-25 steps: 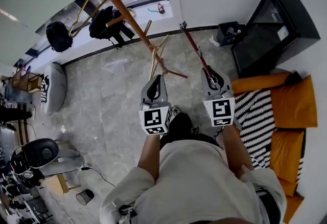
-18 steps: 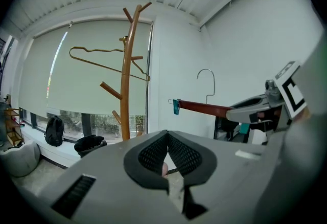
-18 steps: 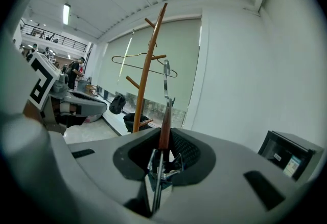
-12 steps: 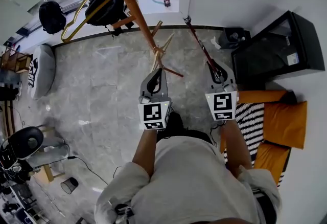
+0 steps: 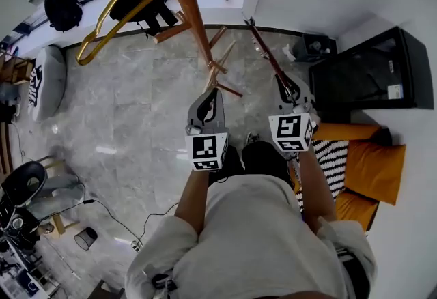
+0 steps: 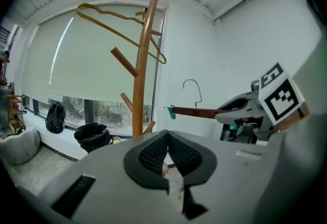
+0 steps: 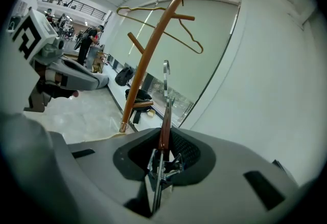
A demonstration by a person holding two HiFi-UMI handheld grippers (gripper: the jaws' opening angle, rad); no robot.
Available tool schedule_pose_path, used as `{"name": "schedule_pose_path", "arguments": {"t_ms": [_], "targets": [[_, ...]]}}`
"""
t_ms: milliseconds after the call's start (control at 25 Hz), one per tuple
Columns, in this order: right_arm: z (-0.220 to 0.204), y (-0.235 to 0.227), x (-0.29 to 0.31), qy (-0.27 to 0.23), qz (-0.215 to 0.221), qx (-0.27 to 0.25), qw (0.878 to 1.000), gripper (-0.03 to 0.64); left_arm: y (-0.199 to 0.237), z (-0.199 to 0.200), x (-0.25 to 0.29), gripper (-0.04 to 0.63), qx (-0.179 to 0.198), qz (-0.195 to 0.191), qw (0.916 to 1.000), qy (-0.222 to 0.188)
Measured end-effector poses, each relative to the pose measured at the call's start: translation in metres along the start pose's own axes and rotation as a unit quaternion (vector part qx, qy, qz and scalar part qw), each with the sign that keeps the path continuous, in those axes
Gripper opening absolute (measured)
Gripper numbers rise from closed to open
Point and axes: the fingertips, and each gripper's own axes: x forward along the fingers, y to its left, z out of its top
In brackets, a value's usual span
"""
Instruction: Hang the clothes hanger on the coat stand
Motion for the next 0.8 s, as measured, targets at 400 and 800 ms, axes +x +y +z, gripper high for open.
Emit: {"name": "schedule_pose_path", "arguments": {"t_ms": [400,800], "targets": [[-0.016,0.003,0.069,0.006,0.055,-0.012,0.998,0.055,0.013,-0.019,0.030,0.009,-0.007,0.057,0.9981,0.024],[-0.010,0.020,0.122,-0.010,0.127,-0.020,0.992,0.055,0.016,-0.022,0.054,0.009,-0.017,0.104,0.9937,0.038]]}}
